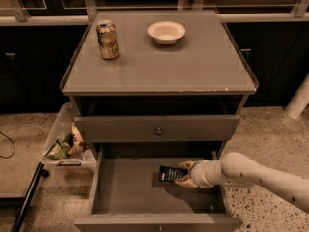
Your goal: Place rxbar blueberry into middle drawer
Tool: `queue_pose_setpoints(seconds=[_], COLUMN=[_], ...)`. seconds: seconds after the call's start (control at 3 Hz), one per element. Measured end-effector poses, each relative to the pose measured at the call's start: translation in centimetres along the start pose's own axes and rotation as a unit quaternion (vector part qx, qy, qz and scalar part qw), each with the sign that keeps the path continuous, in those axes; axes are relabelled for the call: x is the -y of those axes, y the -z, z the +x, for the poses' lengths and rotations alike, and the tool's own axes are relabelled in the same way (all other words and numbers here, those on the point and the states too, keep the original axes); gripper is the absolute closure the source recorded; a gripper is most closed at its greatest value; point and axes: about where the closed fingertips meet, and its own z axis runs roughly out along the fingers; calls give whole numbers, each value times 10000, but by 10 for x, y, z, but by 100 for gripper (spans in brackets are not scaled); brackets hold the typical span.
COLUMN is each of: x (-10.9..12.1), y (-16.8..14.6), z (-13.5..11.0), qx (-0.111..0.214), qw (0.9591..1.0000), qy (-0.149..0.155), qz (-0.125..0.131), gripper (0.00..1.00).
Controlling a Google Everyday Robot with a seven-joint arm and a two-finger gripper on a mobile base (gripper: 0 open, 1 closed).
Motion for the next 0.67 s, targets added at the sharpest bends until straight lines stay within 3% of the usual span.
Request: queue_pose_setpoints(seconds=[0.67], x=[10], y=[-33], z=[26], qx=[151], qw=[9995], qy=[167], qz=[201], gripper=[100])
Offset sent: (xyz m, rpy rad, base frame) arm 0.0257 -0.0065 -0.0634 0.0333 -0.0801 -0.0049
